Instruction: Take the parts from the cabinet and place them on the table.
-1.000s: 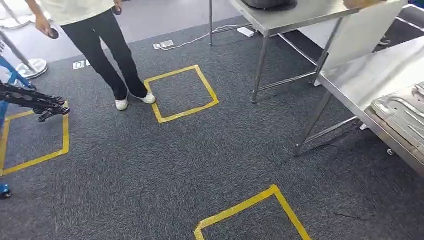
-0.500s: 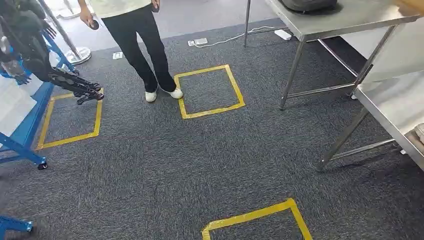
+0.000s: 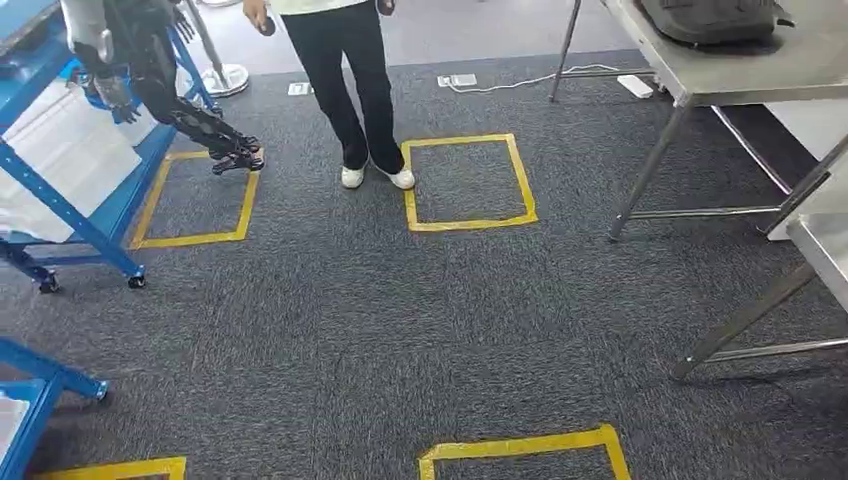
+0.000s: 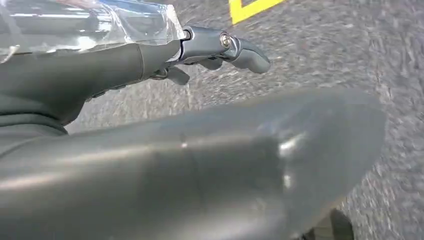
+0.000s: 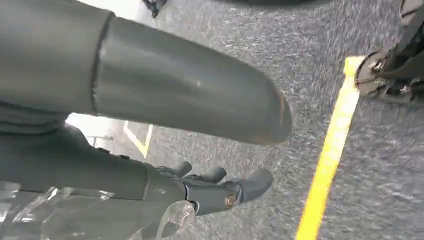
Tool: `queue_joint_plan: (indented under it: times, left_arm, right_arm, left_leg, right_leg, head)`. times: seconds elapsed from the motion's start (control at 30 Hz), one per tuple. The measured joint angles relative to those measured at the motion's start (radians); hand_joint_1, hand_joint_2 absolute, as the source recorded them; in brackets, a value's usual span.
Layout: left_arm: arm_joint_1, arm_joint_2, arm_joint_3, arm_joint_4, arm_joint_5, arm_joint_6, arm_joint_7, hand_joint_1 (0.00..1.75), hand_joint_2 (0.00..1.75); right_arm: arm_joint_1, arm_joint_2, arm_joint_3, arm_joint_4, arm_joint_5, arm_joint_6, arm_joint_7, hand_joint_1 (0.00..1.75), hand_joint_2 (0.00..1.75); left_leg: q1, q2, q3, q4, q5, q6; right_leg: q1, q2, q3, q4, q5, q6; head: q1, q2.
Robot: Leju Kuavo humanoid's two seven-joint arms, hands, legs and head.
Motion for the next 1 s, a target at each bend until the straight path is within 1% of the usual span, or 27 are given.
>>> queue_joint_plan:
  times: [0.03, 0.07, 0.1, 0.13, 0.17, 0.2, 0.23, 0.27, 0.3, 0.33, 0.4, 0.43, 0.47, 0.5, 0.53, 0.57, 0.6, 0.63, 0.67, 0.7, 0.73, 0.77, 0.8, 0.9, 0.93, 0.97, 1.0]
  left_arm:
    - [-0.002, 0.000, 0.001, 0.000, 0.000, 0.000, 0.000, 0.00, 0.00]
    - [-0.003, 0.000, 0.002, 0.000, 0.000, 0.000, 0.000, 0.00, 0.00]
    - [-0.002, -0.001, 0.004, 0.000, 0.000, 0.000, 0.000, 0.00, 0.00]
    - [0.000, -0.001, 0.007, 0.000, 0.000, 0.001, 0.000, 0.00, 0.00]
    - [0.001, -0.001, 0.010, 0.000, 0.000, 0.001, 0.000, 0.00, 0.00]
    - [0.000, -0.001, 0.011, 0.000, -0.001, 0.001, 0.000, 0.00, 0.00]
    - [0.000, -0.001, 0.011, 0.000, -0.001, 0.001, 0.000, 0.00, 0.00]
    - [0.000, -0.001, 0.012, 0.000, -0.003, 0.001, 0.000, 0.00, 0.00]
    - [-0.002, 0.000, 0.013, 0.000, -0.003, 0.002, -0.001, 0.00, 0.00]
    - [-0.004, 0.000, 0.015, 0.000, -0.004, 0.003, -0.001, 0.00, 0.00]
    - [0.002, 0.000, 0.016, 0.000, -0.006, 0.003, -0.002, 0.00, 0.00]
    - [0.004, 0.000, 0.016, 0.000, -0.006, 0.003, -0.002, 0.00, 0.00]
    - [0.006, 0.000, 0.016, 0.000, -0.005, 0.004, -0.002, 0.00, 0.00]
    - [0.004, 0.000, 0.016, 0.000, -0.006, 0.004, -0.002, 0.00, 0.00]
    - [0.000, 0.000, 0.016, 0.000, -0.006, 0.004, -0.002, 0.00, 0.00]
    - [-0.003, 0.000, 0.016, 0.000, -0.006, 0.004, -0.002, 0.00, 0.00]
    - [-0.002, 0.000, 0.016, 0.000, -0.006, 0.004, -0.002, 0.00, 0.00]
    - [0.000, 0.000, 0.016, 0.000, -0.006, 0.004, -0.002, 0.00, 0.00]
    - [0.002, 0.000, 0.017, 0.000, -0.005, 0.004, -0.002, 0.00, 0.00]
    - [0.003, 0.000, 0.017, 0.000, -0.004, 0.004, -0.002, 0.00, 0.00]
    - [0.002, 0.000, 0.017, 0.000, -0.005, 0.004, -0.002, 0.00, 0.00]
    - [0.001, 0.000, 0.017, 0.000, -0.006, 0.005, -0.002, 0.00, 0.00]
    - [-0.002, 0.000, 0.017, 0.000, -0.006, 0.007, -0.004, 0.00, 0.00]
    - [-0.002, 0.001, 0.019, 0.000, -0.006, 0.011, -0.011, 0.00, 0.00]
    - [-0.001, 0.002, 0.022, 0.000, -0.005, 0.013, -0.013, 0.00, 0.00]
    - [0.001, 0.002, 0.026, 0.000, -0.005, 0.014, -0.015, 0.00, 0.00]
    - [0.000, 0.002, 0.029, 0.000, -0.004, 0.016, -0.016, 0.00, 0.00]
  right_arm:
    - [0.003, 0.000, 0.000, 0.000, -0.001, -0.001, -0.002, 0.00, 0.00]
    - [0.003, 0.000, 0.000, 0.000, -0.002, -0.001, -0.004, 0.00, 0.00]
    - [0.003, 0.000, 0.000, 0.000, -0.003, -0.001, -0.004, 0.00, 0.00]
    - [0.003, 0.000, 0.000, 0.000, -0.003, -0.002, -0.005, 0.00, 0.00]
    - [0.003, 0.000, 0.001, 0.000, -0.003, -0.002, -0.005, 0.00, 0.00]
    - [0.003, 0.000, 0.001, 0.000, -0.003, -0.002, -0.006, 0.00, 0.00]
    - [0.003, -0.001, 0.001, 0.000, -0.003, -0.003, -0.006, 0.00, 0.00]
    - [0.007, -0.001, 0.002, 0.000, -0.004, -0.004, -0.006, 0.00, 0.00]
    - [0.009, -0.001, 0.002, 0.000, -0.005, -0.004, -0.007, 0.00, 0.00]
    - [0.008, -0.001, 0.002, 0.000, -0.005, -0.005, -0.008, 0.00, 0.00]
    - [0.002, -0.002, 0.002, 0.000, -0.006, -0.008, -0.012, 0.00, 0.00]
    - [0.000, -0.001, 0.002, 0.000, -0.007, -0.008, -0.015, 0.00, 0.00]
    - [-0.001, -0.001, 0.002, 0.000, -0.008, -0.009, -0.017, 0.00, 0.00]
    - [0.002, -0.002, 0.002, 0.000, -0.011, -0.010, -0.017, 0.00, 0.00]
    - [0.006, -0.002, 0.002, 0.000, -0.011, -0.011, -0.019, 0.00, 0.00]
    - [0.008, -0.002, 0.002, 0.000, -0.011, -0.011, -0.019, 0.00, 0.00]
    - [0.009, -0.003, 0.002, 0.000, -0.011, -0.012, -0.021, 0.00, 0.00]
    - [0.008, -0.002, 0.002, 0.000, -0.012, -0.013, -0.022, 0.00, 0.00]
    - [0.008, -0.002, 0.002, 0.000, -0.012, -0.013, -0.023, 0.00, 0.00]
    - [0.006, -0.002, 0.003, 0.000, -0.013, -0.013, -0.024, 0.00, 0.00]
    - [0.005, -0.001, 0.003, 0.000, -0.013, -0.014, -0.024, 0.00, 0.00]
    - [0.005, 0.000, 0.003, 0.000, -0.013, -0.014, -0.024, 0.00, 0.00]
    - [0.006, 0.000, 0.003, 0.000, -0.013, -0.014, -0.024, 0.00, 0.00]
    - [-0.001, 0.001, 0.003, 0.000, -0.015, -0.014, -0.021, 0.00, 0.00]
    - [-0.007, 0.003, 0.004, 0.000, -0.015, -0.014, -0.018, 0.00, 0.00]
    - [-0.002, 0.004, 0.004, 0.001, -0.016, -0.012, -0.016, 0.00, 0.00]
    - [-0.002, 0.003, 0.005, 0.001, -0.015, -0.011, -0.016, 0.00, 0.00]
  left_leg:
    - [0.002, -0.012, 0.000, 0.000, 0.001, 0.001]
    - [0.002, -0.023, 0.000, 0.000, 0.001, 0.001]
    - [0.002, -0.036, 0.000, 0.001, 0.000, 0.001]
    - [0.003, -0.049, 0.001, 0.001, 0.000, 0.000]
    - [0.006, -0.063, 0.002, 0.002, -0.001, -0.002]
    - [0.010, -0.078, 0.004, 0.003, -0.003, -0.005]
    - [0.014, -0.092, 0.007, 0.008, -0.006, -0.011]
    - [0.016, -0.105, 0.005, 0.015, -0.012, -0.020]
    - [0.011, -0.114, -0.003, 0.029, -0.020, -0.030]
    - [0.012, -0.123, -0.008, 0.030, -0.021, -0.034]
    - [0.019, -0.140, -0.012, 0.024, -0.016, -0.043]
    - [0.023, -0.149, -0.014, 0.029, -0.018, -0.047]
    - [0.022, -0.116, -0.017, 0.046, -0.028, -0.049]
    - [0.018, -0.070, -0.041, 0.092, -0.056, -0.054]
    - [0.020, -0.043, -0.085, 0.178, -0.100, -0.059]
    - [0.021, -0.030, -0.132, 0.271, -0.139, -0.062]
    - [0.021, -0.026, -0.171, 0.347, -0.164, -0.063]
    - [0.021, -0.025, -0.190, 0.378, -0.164, -0.062]
    - [0.021, -0.025, -0.182, 0.357, -0.144, -0.059]
    - [0.019, -0.023, -0.151, 0.296, -0.108, -0.053]
    - [0.013, -0.009, -0.091, 0.177, -0.053, -0.042]
    - [0.005, 0.018, -0.044, 0.088, -0.018, -0.031]
    - [-0.009, 0.059, -0.023, 0.039, -0.019, -0.020]
    - [-0.018, 0.031, -0.025, 0.036, -0.020, -0.011]
    - [-0.018, 0.020, -0.020, 0.024, -0.014, -0.007]
    - [0.001, 0.011, -0.002, 0.004, -0.001, -0.006]
    - [-0.001, -0.002, 0.002, -0.001, 0.001, -0.002]
  right_leg:
    - [0.000, 0.020, -0.037, 0.075, -0.039, 0.003]
    - [-0.001, 0.026, -0.080, 0.159, -0.073, 0.006]
    - [-0.003, 0.027, -0.121, 0.233, -0.093, 0.009]
    - [-0.004, 0.026, -0.138, 0.251, -0.082, 0.012]
    - [-0.007, 0.027, -0.129, 0.219, -0.050, 0.016]
    - [-0.011, 0.030, -0.098, 0.143, 0.000, 0.020]
    - [-0.017, 0.042, -0.056, 0.051, 0.049, 0.025]
    - [-0.027, 0.083, -0.018, -0.036, 0.085, 0.034]
    - [-0.029, 0.118, -0.009, -0.063, 0.069, 0.033]
    - [-0.027, 0.107, -0.011, -0.060, 0.071, 0.016]
    - [-0.016, 0.087, -0.010, -0.059, 0.071, 0.000]
    - [-0.021, 0.074, -0.009, -0.062, 0.074, -0.009]
    - [-0.020, 0.063, -0.007, -0.064, 0.074, -0.014]
    - [-0.018, 0.052, -0.006, -0.064, 0.073, -0.020]
    - [-0.014, 0.038, -0.006, -0.064, 0.070, -0.024]
    - [-0.011, 0.023, -0.005, -0.064, 0.068, -0.027]
    - [-0.008, 0.010, -0.005, -0.063, 0.066, -0.029]
    - [-0.006, -0.002, -0.004, -0.063, 0.065, -0.030]
    - [-0.004, -0.012, -0.002, -0.063, 0.062, -0.031]
    - [-0.003, -0.022, 0.002, -0.063, 0.060, -0.031]
    - [-0.002, -0.035, 0.009, -0.064, 0.056, -0.030]
    - [-0.002, -0.046, 0.015, -0.064, 0.052, -0.029]
    - [0.001, -0.054, 0.020, -0.064, 0.048, -0.025]
    - [-0.005, -0.077, 0.027, -0.070, 0.042, -0.013]
    - [-0.004, -0.086, 0.035, -0.074, 0.040, -0.008]
    - [-0.006, -0.063, 0.038, -0.067, 0.031, -0.001]
    - [-0.005, -0.018, 0.025, -0.033, 0.010, 0.000]
  head:
    - [0.000, 0.000]
    - [0.001, 0.000]
    - [0.001, 0.000]
    - [0.001, 0.000]
    - [0.001, 0.000]
    - [0.001, 0.000]
    - [0.001, 0.000]
    - [0.001, 0.000]
    - [0.001, 0.000]
    - [0.001, 0.000]
    - [0.000, 0.000]
    - [0.000, 0.000]
    - [-0.001, 0.000]
    - [-0.003, 0.000]
    - [-0.003, 0.000]
    - [-0.003, 0.000]
    - [-0.003, 0.000]
    - [-0.003, 0.000]
    - [-0.003, 0.000]
    - [-0.003, 0.000]
    - [-0.003, 0.000]
    - [-0.003, 0.000]
    - [-0.003, 0.000]
    - [-0.003, 0.000]
    - [-0.003, 0.000]
    - [-0.003, 0.000]
    - [-0.002, 0.000]
